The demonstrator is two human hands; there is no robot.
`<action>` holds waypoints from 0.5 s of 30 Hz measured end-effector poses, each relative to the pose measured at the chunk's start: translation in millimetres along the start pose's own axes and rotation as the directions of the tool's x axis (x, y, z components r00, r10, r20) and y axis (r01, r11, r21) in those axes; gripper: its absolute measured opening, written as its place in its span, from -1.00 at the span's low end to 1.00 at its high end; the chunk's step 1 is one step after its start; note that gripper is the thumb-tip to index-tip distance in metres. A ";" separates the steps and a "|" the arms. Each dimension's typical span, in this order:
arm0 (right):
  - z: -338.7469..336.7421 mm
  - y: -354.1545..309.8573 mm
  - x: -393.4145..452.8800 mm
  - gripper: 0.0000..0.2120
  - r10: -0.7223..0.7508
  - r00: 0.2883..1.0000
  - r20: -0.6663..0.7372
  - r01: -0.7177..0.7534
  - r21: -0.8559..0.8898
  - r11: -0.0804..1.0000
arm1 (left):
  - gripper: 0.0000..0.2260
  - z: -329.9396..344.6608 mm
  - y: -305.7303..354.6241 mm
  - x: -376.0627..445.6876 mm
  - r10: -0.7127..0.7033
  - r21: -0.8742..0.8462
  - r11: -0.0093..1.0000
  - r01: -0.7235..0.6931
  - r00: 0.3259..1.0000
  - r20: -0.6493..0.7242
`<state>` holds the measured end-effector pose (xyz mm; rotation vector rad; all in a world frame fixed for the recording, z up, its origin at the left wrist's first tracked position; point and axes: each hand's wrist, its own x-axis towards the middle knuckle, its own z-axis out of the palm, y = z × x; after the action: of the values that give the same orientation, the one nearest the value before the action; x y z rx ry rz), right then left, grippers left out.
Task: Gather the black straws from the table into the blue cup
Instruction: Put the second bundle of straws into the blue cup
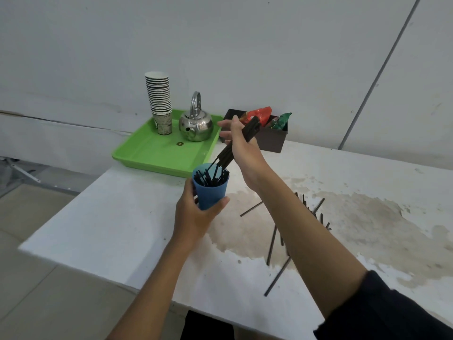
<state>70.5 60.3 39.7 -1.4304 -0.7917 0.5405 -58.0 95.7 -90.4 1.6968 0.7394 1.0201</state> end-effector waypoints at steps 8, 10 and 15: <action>7.6 5.4 3.8 -0.50 0.064 0.996 0.057 -0.060 -0.070 0.996 | -0.31 0.6 -1.0 0.8 0.015 0.001 1.000 -0.014 1.000 -0.012; 7.6 5.5 3.3 -0.51 0.071 0.996 0.051 -0.067 -0.071 0.995 | -0.29 0.9 -2.2 0.8 0.016 0.002 1.000 -0.016 1.000 -0.018; 4.0 2.4 1.0 -0.54 0.111 0.993 0.038 -0.111 0.017 0.994 | -0.33 1.3 -0.7 0.1 0.019 0.027 0.999 -0.019 0.999 -0.028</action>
<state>68.4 63.8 37.4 -1.4559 -0.7375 0.6602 -56.9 95.4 -91.2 1.7181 0.7592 1.0535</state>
